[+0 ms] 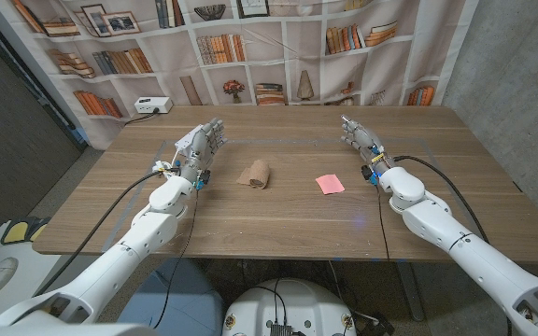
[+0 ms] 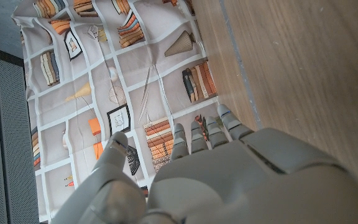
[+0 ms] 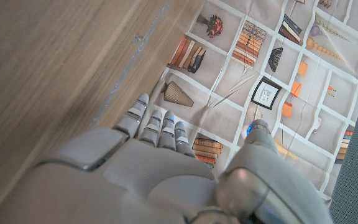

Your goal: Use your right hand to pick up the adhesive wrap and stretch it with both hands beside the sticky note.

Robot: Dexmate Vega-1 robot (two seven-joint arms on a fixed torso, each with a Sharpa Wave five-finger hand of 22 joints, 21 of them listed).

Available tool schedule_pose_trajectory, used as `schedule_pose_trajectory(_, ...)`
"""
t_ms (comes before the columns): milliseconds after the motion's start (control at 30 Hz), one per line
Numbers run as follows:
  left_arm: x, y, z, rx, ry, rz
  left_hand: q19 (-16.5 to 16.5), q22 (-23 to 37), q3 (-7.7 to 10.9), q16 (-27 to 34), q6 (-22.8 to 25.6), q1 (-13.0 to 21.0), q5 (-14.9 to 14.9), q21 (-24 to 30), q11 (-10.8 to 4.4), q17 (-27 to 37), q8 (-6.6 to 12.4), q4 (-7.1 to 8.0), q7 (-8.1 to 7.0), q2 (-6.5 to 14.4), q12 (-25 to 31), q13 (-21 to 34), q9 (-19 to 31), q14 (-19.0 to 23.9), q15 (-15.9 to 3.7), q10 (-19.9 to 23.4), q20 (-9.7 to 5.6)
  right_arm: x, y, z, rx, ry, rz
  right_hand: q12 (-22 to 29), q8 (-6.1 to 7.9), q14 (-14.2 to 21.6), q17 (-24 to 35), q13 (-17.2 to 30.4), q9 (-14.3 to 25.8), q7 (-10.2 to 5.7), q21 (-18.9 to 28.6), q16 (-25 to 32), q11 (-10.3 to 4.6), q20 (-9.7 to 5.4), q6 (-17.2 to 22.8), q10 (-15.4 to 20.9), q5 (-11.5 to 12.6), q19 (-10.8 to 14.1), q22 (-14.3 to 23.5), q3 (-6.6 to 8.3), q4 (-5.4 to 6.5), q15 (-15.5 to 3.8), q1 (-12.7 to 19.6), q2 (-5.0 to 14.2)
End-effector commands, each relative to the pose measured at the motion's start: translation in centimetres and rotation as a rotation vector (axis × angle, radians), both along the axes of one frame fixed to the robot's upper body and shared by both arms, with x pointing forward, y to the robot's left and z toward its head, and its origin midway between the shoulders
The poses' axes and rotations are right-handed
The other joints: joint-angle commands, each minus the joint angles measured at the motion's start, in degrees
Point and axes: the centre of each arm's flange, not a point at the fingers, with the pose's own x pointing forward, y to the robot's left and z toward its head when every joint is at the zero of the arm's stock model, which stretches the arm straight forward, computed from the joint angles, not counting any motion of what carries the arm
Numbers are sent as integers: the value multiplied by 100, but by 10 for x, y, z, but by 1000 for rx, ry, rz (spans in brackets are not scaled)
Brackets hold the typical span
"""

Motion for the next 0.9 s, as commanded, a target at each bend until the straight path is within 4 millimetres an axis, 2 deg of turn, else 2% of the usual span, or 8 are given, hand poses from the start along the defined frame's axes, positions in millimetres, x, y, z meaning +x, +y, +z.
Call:
schedule_pose_trajectory(33, -1, -1, -4, -10, -7, 4, 61, 5, -14, 37, 72, 10, 26, -34, 15, 27, 44, -4, 34, -20, 38, -4, 19, 63, -6, 66, 24, -8, 13, -7, -48, 3, -23, 21, 34, -46, 9, 24, 15, -9, 16, -5, 12, 29, 4, 40, 0, 12, 19, 57, -9, -13, 103, 16)
schedule_pose_trajectory(900, -12, 2, -13, -42, -33, 27, 139, 7, -27, 45, 181, 8, 23, -111, -30, 24, 48, -20, 37, -21, 65, -13, 19, 126, -58, 164, -6, -34, 37, -18, -153, -22, -29, 15, 43, -33, 7, 32, 16, -23, 39, 5, -25, 21, 14, 60, -2, 50, 18, 161, -50, -43, 381, 46)
